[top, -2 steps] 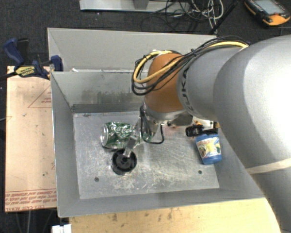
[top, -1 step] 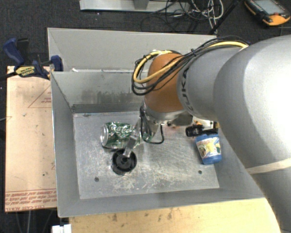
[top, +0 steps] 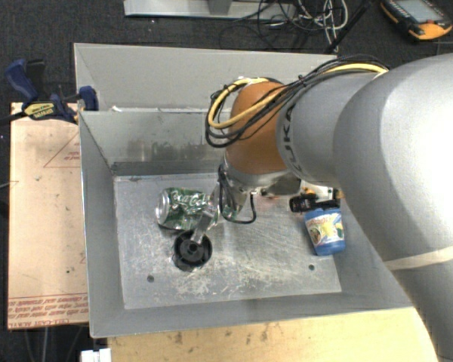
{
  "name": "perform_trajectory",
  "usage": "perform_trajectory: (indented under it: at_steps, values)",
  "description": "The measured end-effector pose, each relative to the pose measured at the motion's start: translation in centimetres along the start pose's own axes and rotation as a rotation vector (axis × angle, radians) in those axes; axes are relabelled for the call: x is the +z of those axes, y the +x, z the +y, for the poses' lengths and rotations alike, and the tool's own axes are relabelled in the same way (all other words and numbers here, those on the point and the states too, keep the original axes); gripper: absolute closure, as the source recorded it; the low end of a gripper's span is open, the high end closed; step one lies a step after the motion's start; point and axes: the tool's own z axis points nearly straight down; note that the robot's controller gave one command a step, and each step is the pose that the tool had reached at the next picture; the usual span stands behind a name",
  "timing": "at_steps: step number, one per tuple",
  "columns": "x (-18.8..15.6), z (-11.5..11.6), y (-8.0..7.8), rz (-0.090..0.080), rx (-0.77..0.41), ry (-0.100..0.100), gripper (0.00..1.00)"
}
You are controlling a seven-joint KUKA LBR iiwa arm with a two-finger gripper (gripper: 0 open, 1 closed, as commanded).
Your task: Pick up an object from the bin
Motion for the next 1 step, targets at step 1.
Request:
perform_trajectory:
  at_steps: [1]
  values:
    - [-0.98, -0.12, 0.25, 0.006, 0.000, 0.003, 1.00]
